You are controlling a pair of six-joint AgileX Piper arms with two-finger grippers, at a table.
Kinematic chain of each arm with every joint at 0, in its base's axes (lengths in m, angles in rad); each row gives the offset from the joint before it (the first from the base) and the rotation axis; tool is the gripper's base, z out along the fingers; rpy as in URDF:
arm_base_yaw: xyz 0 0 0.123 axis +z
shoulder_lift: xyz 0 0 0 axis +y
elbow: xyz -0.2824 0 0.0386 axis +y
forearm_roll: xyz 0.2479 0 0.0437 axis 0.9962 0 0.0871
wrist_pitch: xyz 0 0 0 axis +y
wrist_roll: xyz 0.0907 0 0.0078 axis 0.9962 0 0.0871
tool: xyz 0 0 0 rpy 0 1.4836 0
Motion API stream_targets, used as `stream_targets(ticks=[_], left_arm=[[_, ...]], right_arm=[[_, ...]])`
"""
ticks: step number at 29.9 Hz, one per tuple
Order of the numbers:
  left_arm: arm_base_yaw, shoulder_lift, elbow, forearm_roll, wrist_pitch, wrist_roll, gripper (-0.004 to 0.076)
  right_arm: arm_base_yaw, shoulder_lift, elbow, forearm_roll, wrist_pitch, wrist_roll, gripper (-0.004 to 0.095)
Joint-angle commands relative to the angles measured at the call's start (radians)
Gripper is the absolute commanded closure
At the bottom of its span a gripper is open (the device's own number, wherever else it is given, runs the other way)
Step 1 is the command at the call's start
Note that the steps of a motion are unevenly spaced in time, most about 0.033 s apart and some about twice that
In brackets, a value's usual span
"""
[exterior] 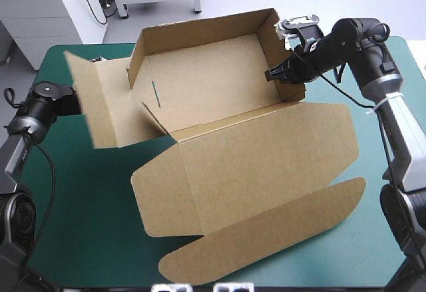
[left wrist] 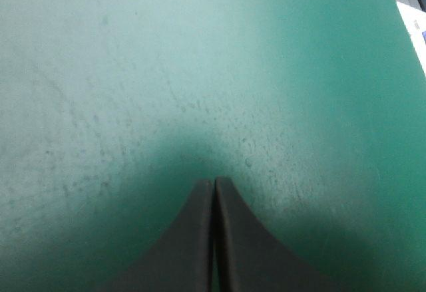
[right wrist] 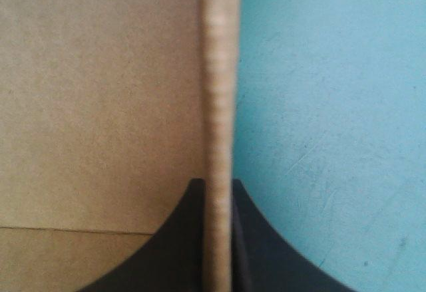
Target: Fold the box
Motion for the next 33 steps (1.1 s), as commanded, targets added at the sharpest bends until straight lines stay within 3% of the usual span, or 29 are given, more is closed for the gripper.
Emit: stream_targets(ticks=[1, 14, 29, 33], left_arm=[[-0.006, -0.075, -0.049, -0.091, 0.045, -0.019, 0.0733], [-0.096, -0.119, -0.049, -0.158, 0.072, -0.019, 0.0733], [-0.097, -0.119, -0.118, -0.248, 0.178, -0.047, 0.0732], [-0.097, -0.119, -0.118, -0.261, 0.164, -0.047, 0.0729]], right_arm=[[-0.001, -0.033, -0.031, -0.027, -0.067, 0.033, 0.0916], [-0.001, -0.01, -0.031, -0.089, -0.092, 0.054, 0.0916], [-0.001, -0.01, -0.031, -0.15, -0.09, 0.073, 0.0917], [-0.001, -0.01, -0.031, -0.15, -0.088, 0.074, 0.0917]])
